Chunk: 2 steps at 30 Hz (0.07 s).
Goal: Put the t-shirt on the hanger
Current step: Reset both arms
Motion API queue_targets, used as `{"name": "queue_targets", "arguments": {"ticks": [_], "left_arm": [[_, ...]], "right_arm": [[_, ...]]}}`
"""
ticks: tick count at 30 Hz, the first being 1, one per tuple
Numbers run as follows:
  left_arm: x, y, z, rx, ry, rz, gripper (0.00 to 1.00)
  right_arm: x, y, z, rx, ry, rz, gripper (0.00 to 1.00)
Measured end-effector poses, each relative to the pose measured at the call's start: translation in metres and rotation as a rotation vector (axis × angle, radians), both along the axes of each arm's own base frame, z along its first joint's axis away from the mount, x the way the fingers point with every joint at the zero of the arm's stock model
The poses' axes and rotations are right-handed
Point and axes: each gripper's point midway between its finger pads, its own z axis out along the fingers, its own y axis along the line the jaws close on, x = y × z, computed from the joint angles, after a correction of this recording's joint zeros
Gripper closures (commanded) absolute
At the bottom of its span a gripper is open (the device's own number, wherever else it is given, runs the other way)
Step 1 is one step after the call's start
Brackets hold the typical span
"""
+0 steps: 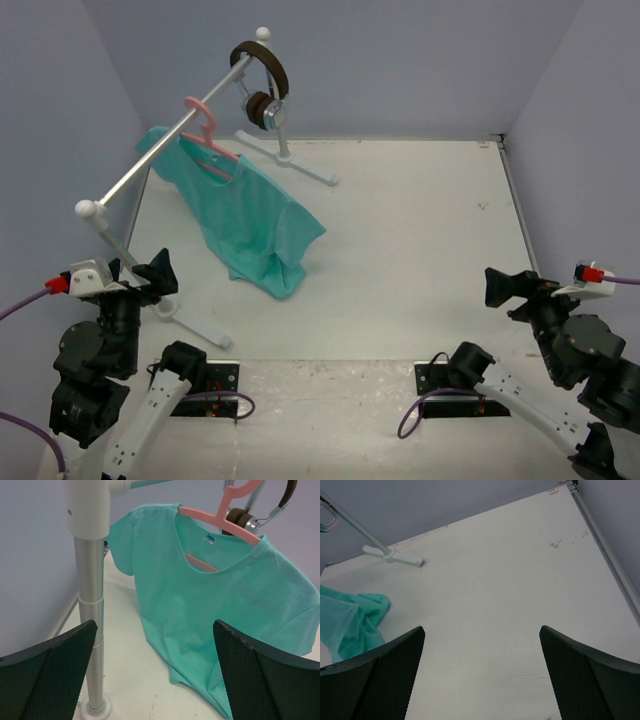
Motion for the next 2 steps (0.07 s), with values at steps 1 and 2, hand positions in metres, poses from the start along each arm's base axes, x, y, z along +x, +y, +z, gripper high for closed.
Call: {"name": "queue_targets", "arguments": {"ticks": [1, 2], "left_arm": [[0.0003, -0.0004, 0.0005, -0.001, -0.002, -0.002, 0.0], [0.0005, -0.0007, 0.001, -0.001, -0.004, -0.003, 0.0]], "right_arm": [[0.0004, -0.0005, 0.0, -0.003, 0.001, -0.004, 0.01], [0.0007, -0.0005, -0.0001, -0.005, 0.002, -0.006, 0.01]]}}
